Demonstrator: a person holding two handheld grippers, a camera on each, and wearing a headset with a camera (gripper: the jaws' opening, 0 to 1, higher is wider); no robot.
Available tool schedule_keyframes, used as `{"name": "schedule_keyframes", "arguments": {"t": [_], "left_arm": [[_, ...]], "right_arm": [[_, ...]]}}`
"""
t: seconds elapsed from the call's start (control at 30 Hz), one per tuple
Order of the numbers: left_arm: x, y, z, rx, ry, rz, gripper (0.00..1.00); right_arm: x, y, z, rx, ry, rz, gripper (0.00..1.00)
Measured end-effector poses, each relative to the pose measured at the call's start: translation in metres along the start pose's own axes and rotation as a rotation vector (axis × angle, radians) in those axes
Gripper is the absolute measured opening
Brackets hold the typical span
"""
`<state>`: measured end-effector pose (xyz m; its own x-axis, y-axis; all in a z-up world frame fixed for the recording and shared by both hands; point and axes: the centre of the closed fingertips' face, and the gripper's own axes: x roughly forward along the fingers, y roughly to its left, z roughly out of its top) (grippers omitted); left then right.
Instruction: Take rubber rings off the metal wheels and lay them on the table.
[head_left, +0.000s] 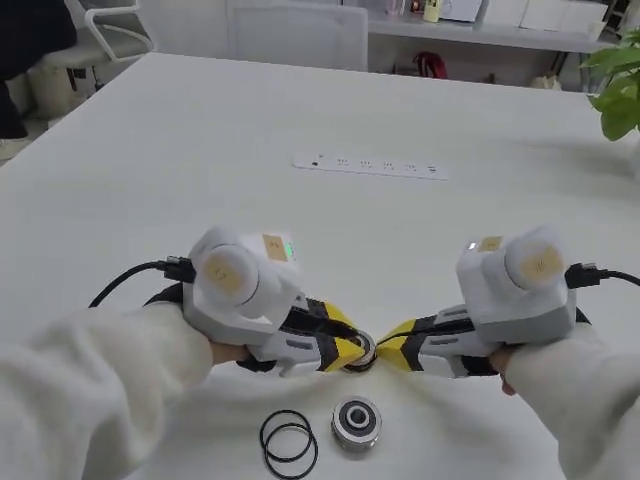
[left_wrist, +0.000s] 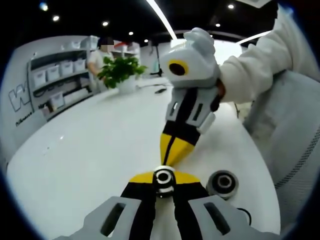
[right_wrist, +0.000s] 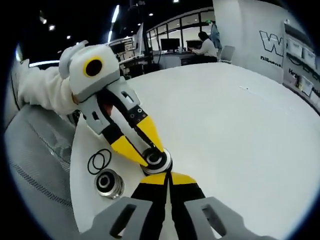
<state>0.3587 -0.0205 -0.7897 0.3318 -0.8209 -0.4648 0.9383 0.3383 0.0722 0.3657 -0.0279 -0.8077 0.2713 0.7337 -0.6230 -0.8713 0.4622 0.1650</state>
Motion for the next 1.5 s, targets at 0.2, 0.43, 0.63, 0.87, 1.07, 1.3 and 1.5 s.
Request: {"name": "schedule_keyframes", "arguments": {"t": [0.2,0.43,0.63,0.87,1.07,1.3,1.5], "left_arm": [[0.000,0.000,0.000,0.011,-0.003,0.002,0.13],[-0.001,0.001,-0.001,0.006,-0.013,0.009,0.13],[-0.001,0.001,-0.001,0.011,-0.016,0.011,0.13],[-0.001,0.001,-0.001,0.019,-0.016,0.011,0.13],[-0.001,-0.001,-0.001,0.034,-0.013,0.010,0.13],[-0.001,-0.001,-0.001,0.035,-0.015,0.009,0.13],[-0.001,-0.001,-0.001,0.041,-0.013,0.010,0.12]], "right_arm": [[-0.002,-0.005,0.004,0.285,-0.102,0.053,0.00],[-0.004,-0.004,0.010,0.340,-0.163,0.071,0.00],[-0.005,-0.001,0.012,0.459,-0.184,0.097,0.00],[-0.005,-0.001,0.010,0.504,-0.175,0.097,0.00],[-0.006,0.003,0.011,0.545,-0.179,0.111,0.00],[-0.007,0.010,0.013,0.563,-0.178,0.123,0.00],[-0.007,0.012,0.016,0.572,-0.178,0.133,0.00]]}}
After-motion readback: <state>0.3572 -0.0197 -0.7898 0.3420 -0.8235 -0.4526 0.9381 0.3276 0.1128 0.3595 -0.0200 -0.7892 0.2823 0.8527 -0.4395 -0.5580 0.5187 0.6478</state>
